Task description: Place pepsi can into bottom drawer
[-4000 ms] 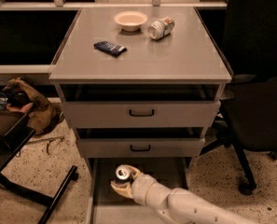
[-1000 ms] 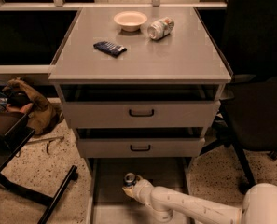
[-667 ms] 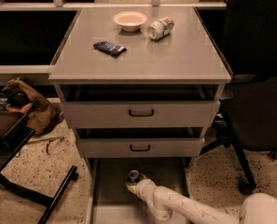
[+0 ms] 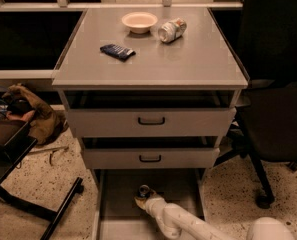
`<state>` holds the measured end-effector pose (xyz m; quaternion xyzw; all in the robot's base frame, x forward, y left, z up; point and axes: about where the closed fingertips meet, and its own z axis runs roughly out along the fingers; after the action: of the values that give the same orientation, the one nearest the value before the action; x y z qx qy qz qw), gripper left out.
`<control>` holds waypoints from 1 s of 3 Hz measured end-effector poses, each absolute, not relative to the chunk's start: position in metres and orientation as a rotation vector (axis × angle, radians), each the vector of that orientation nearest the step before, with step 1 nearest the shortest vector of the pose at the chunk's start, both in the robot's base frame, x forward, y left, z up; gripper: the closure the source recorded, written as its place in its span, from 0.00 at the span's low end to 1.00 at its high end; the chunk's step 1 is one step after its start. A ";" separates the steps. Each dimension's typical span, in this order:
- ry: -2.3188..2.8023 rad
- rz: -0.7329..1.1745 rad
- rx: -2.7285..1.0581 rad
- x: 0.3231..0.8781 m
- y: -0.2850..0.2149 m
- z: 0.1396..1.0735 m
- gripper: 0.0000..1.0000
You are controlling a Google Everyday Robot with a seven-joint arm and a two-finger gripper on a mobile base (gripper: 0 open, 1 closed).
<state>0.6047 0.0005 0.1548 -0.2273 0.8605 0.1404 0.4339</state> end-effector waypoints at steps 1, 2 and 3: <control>2.136 0.308 -0.585 0.604 -0.004 0.151 1.00; 2.136 0.308 -0.585 0.604 -0.004 0.151 1.00; 2.131 0.316 -0.580 0.603 -0.003 0.153 1.00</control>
Offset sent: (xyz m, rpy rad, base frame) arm -0.0124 -0.0131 -0.0238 -0.0937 -0.0603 0.0025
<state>0.6031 -0.0027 0.1525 -0.2335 0.8578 0.1272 0.4399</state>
